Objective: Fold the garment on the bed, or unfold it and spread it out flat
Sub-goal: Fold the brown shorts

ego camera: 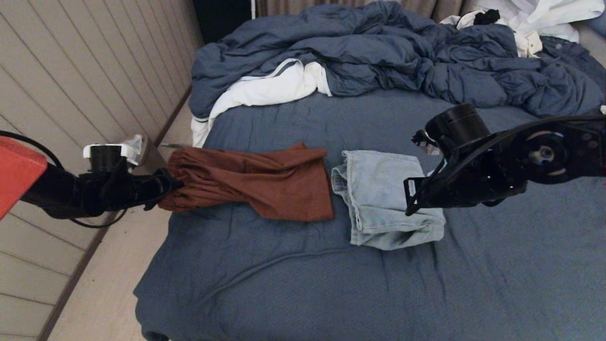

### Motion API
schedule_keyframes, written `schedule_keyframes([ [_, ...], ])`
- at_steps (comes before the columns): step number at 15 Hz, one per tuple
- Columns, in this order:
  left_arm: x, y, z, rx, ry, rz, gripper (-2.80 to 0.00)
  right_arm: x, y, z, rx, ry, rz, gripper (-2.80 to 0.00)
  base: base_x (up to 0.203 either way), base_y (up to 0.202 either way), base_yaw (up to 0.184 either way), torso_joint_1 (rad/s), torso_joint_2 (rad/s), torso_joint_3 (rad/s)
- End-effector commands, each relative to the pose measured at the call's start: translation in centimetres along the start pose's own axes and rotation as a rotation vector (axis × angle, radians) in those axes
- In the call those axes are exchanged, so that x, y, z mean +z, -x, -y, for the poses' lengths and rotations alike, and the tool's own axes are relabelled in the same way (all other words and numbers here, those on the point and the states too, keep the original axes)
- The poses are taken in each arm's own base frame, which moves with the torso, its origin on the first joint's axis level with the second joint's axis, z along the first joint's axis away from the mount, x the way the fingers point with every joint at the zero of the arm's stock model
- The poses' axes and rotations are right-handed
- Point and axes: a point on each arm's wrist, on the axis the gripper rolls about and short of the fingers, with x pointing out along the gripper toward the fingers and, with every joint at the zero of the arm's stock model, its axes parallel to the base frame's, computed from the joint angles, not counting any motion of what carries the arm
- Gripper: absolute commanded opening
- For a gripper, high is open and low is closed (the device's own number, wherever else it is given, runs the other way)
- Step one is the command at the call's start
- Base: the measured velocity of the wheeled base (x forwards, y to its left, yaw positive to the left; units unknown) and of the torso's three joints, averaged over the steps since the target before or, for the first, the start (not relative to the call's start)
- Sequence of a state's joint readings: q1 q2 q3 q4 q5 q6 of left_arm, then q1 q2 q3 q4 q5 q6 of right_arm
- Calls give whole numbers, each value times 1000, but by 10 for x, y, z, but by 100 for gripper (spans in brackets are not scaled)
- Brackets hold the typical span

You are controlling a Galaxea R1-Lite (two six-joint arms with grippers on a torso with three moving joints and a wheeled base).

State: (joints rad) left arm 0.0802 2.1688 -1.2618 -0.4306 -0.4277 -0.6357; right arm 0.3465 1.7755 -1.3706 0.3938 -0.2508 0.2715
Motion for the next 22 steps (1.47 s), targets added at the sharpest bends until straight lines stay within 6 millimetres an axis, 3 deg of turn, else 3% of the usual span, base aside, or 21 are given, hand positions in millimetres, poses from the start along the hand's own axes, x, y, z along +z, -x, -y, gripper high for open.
schedule_keyframes([
  [1,3,30,19,-20,-22,24,-280,2,2,5,5,-15,2,-280,0,0,0,0,0,0],
  [5,-6,65,14,41,-138,-2,-280,-1,-2,10,34,-22,-20,-280,0,0,0,0,0,0],
  [10,0,92,-10,131,-205,14,-280,-10,-12,27,51,-28,15,-280,0,0,0,0,0,0],
  [12,-3,100,-8,136,-258,17,-280,-9,-11,29,84,-33,12,-280,0,0,0,0,0,0],
  [14,-7,100,12,122,-303,29,-280,-10,-11,29,100,-35,5,-280,0,0,0,0,0,0],
  [17,-21,99,58,50,-456,45,-280,-19,-19,31,107,-33,-32,-280,0,0,0,0,0,0],
  [22,-80,73,134,-31,-595,-10,-280,-30,-45,39,118,-30,35,-280,0,0,0,0,0,0],
])
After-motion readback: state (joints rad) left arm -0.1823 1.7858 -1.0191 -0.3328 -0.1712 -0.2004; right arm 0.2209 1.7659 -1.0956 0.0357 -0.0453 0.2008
